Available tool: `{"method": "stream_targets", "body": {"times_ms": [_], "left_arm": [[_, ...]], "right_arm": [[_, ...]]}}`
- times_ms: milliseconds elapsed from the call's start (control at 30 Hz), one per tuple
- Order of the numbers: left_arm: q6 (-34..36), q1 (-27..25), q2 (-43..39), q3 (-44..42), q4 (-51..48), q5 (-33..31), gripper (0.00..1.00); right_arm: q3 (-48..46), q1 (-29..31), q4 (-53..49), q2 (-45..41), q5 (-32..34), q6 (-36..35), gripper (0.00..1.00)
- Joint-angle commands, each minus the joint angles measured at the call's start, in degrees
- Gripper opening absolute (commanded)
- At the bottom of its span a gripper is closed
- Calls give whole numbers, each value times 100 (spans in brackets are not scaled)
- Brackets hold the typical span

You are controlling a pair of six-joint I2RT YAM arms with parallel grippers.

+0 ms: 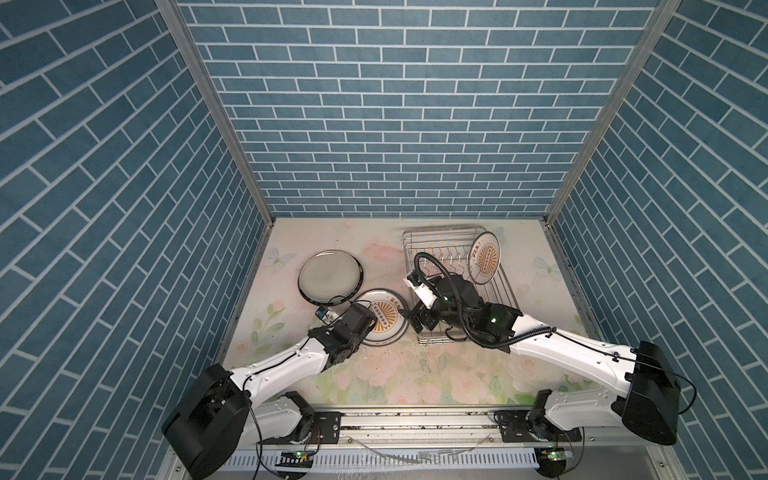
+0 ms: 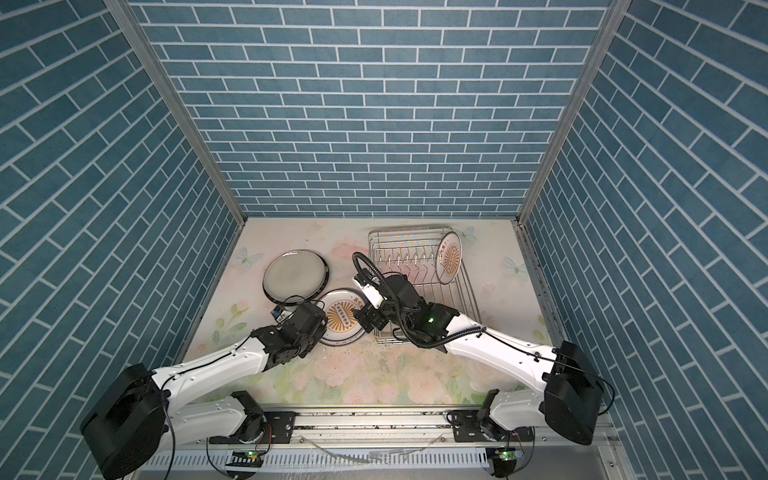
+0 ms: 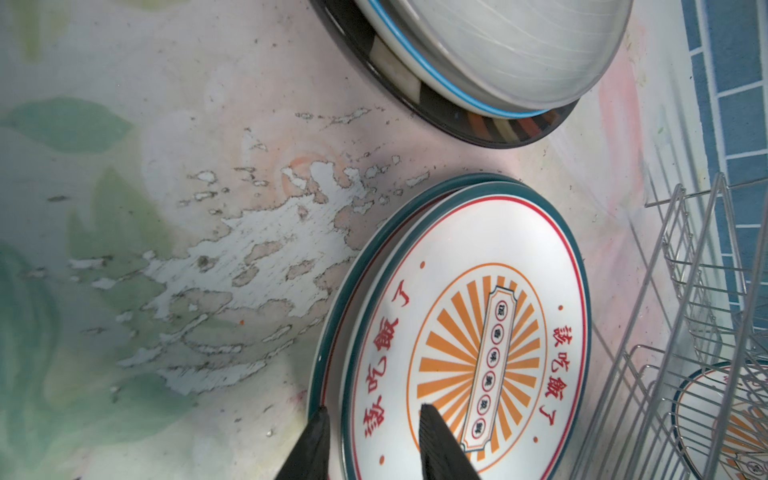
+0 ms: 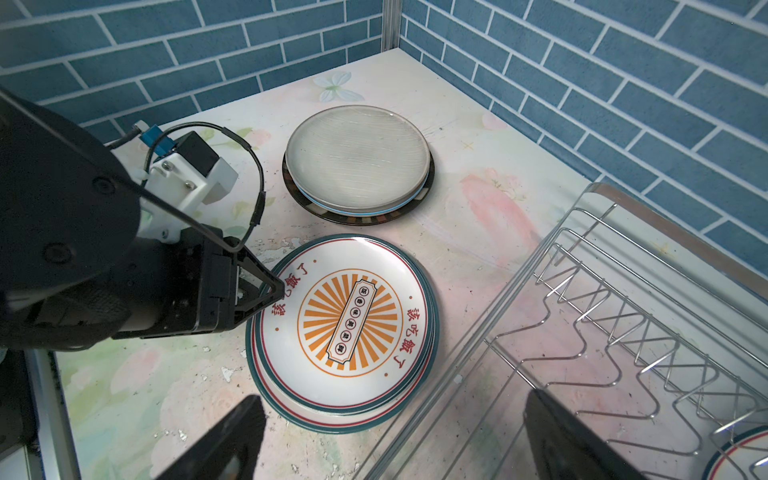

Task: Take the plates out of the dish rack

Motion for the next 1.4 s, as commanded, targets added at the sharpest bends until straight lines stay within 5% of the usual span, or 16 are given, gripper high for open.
{"method": "stream_targets", "body": {"times_ms": [0, 233, 333, 433, 533, 700, 833, 933, 1067, 1367], "left_arm": [[65, 24, -173, 57, -209, -202, 39], [90, 24, -733, -237, -165, -465, 47], [334, 24, -1060, -377, -34, -589, 61], [954, 24, -1400, -584, 530, -551, 87], [1230, 20, -1700, -919, 1197, -343, 97], [2170, 24, -2166, -1696, 3029, 233, 100], [2803, 18, -2549, -2101, 3980, 606, 100], [3122, 15, -2643, -2379, 4900, 1126, 100], [3504, 8, -2637, -2249, 5156, 1790, 100], [3747, -107, -1721, -2220, 6746, 2480, 100]], "right_arm": [[-125, 45, 174, -129, 154, -128, 98], [-210, 47, 340, -216, 246, -67, 99], [-219, 24, 387, -262, 539, 125, 99], [-132, -55, 334, -263, 839, 361, 99], [-67, -225, 274, -227, 858, 638, 99], [-423, -664, 746, -567, 980, 1170, 99], [-761, -1348, 1144, -944, 128, 1558, 98], [-646, -1604, 1031, -942, 117, 1559, 99], [-202, -1889, 502, -779, -17, 1561, 98], [102, -2715, -12, -750, 792, 1887, 99]]}}
